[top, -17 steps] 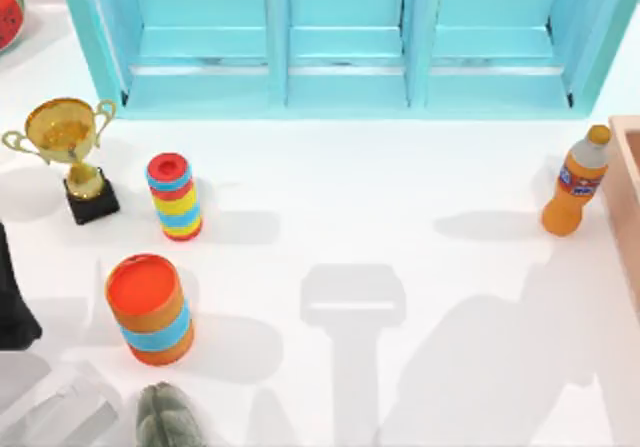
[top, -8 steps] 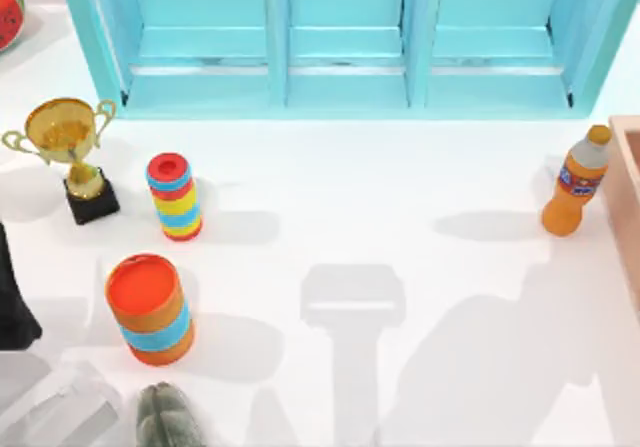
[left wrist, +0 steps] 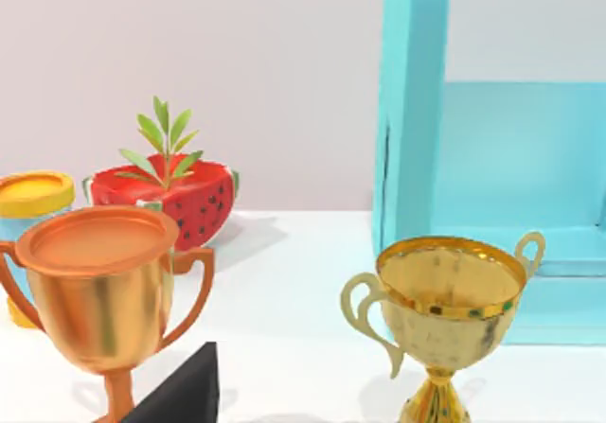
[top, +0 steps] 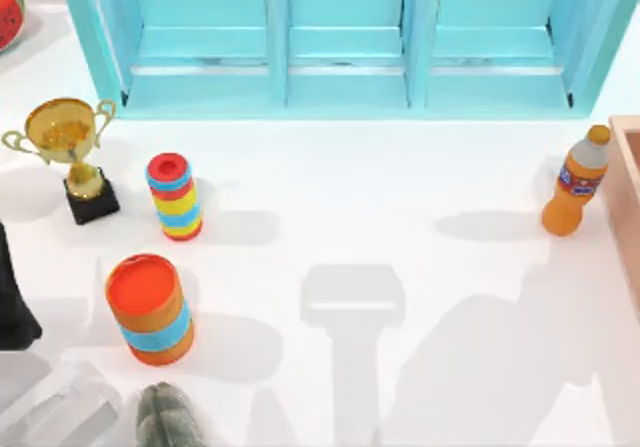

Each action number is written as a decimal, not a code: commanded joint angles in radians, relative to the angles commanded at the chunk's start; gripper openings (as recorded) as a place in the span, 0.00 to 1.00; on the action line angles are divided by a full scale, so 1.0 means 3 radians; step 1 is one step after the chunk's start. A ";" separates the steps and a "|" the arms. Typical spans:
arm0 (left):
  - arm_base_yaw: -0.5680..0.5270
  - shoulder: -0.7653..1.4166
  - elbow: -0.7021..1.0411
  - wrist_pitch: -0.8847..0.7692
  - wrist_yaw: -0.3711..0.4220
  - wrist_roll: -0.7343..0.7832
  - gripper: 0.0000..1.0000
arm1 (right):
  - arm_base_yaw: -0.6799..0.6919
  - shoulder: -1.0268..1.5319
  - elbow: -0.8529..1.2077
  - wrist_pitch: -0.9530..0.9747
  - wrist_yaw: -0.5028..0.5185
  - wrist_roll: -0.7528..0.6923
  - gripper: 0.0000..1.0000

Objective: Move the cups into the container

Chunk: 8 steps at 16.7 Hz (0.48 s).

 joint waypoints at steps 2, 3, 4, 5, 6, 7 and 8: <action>0.0000 0.0000 0.0000 0.0000 0.0000 0.0000 1.00 | -0.0012 0.0010 0.0055 -0.0054 -0.0005 0.0006 1.00; 0.0000 0.0000 0.0000 0.0000 0.0000 0.0000 1.00 | -0.0023 0.0020 0.0135 -0.0133 -0.0009 0.0012 1.00; 0.0000 0.0000 0.0000 0.0000 0.0000 0.0000 1.00 | -0.0032 0.0031 0.0251 -0.0247 -0.0012 0.0015 1.00; 0.0000 0.0000 0.0000 0.0000 0.0000 0.0000 1.00 | -0.0037 0.0040 0.0402 -0.0395 -0.0013 0.0015 1.00; 0.0000 0.0000 0.0000 0.0000 0.0000 0.0000 1.00 | -0.0038 0.0049 0.0586 -0.0568 -0.0012 0.0011 1.00; 0.0000 0.0000 0.0000 0.0000 0.0000 0.0000 1.00 | -0.0037 0.0055 0.0783 -0.0752 -0.0010 0.0005 1.00; 0.0000 0.0000 0.0000 0.0000 0.0000 0.0000 1.00 | -0.0033 0.0057 0.0965 -0.0927 -0.0008 -0.0001 1.00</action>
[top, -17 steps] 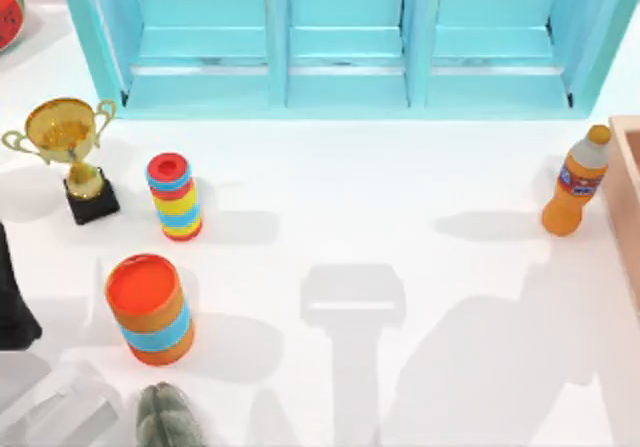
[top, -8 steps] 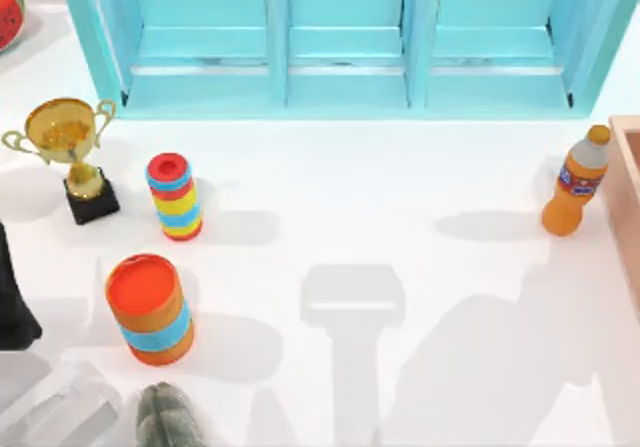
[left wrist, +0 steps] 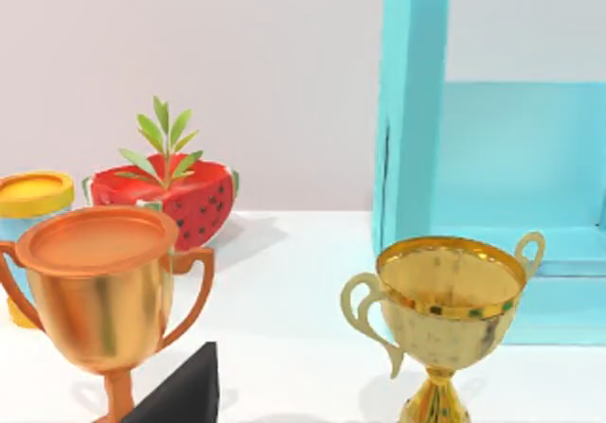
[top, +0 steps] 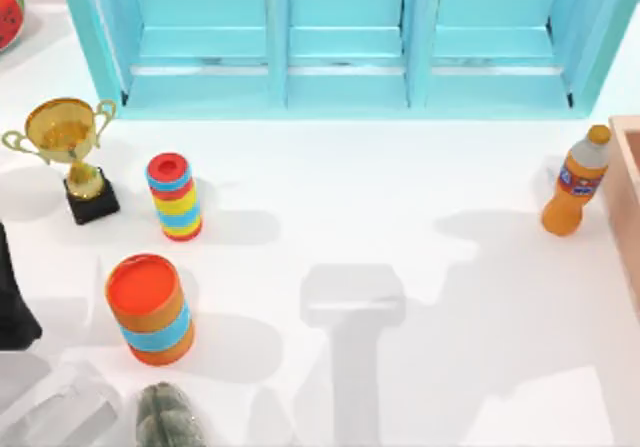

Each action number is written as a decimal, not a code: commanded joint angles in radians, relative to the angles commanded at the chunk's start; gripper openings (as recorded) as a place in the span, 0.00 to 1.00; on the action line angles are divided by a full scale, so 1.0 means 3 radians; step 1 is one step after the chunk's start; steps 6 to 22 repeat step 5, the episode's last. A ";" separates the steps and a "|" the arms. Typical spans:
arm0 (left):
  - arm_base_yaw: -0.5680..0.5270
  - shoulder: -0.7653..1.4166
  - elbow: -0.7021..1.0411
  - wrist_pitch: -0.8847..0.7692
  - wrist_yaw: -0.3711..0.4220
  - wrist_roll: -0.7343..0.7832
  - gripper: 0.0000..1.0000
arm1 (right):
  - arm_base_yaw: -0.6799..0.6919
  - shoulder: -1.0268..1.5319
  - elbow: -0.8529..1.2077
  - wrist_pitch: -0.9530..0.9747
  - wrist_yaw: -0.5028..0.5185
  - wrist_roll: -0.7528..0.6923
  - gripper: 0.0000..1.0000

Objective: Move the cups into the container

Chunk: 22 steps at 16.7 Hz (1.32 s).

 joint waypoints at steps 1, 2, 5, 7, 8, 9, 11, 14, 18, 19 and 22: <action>0.0000 0.0000 0.0000 0.0000 0.0000 0.0000 1.00 | 0.0004 0.0000 0.0153 -0.0151 0.0002 -0.0005 1.00; 0.0000 0.0000 0.0000 0.0000 0.0000 0.0000 1.00 | 0.0009 -0.0003 0.0271 -0.0269 0.0004 -0.0010 1.00; 0.0000 0.0000 0.0000 0.0000 0.0000 0.0000 1.00 | 0.0017 -0.0016 0.0413 -0.0411 0.0008 -0.0014 1.00; 0.0000 0.0000 0.0000 0.0000 0.0000 0.0000 1.00 | 0.0017 -0.0016 0.0413 -0.0411 0.0008 -0.0014 1.00; 0.0000 0.0000 0.0000 0.0000 0.0000 0.0000 1.00 | 0.0017 -0.0016 0.0413 -0.0411 0.0008 -0.0014 1.00; 0.0000 0.0000 0.0000 0.0000 0.0000 0.0000 1.00 | 0.0017 -0.0016 0.0413 -0.0411 0.0008 -0.0014 1.00; 0.0000 0.0000 0.0000 0.0000 0.0000 0.0000 1.00 | 0.0017 -0.0016 0.0413 -0.0411 0.0008 -0.0014 1.00; 0.0000 0.0000 0.0000 0.0000 0.0000 0.0000 1.00 | 0.0017 -0.0016 0.0413 -0.0411 0.0008 -0.0014 1.00; 0.0000 0.0000 0.0000 0.0000 0.0000 0.0000 1.00 | 0.0017 -0.0016 0.0413 -0.0411 0.0008 -0.0014 1.00; 0.0000 0.0000 0.0000 0.0000 0.0000 0.0000 1.00 | 0.0017 -0.0016 0.0413 -0.0411 0.0008 -0.0014 1.00; 0.0000 0.0000 0.0000 0.0000 0.0000 0.0000 1.00 | 0.0017 -0.0016 0.0413 -0.0411 0.0008 -0.0014 1.00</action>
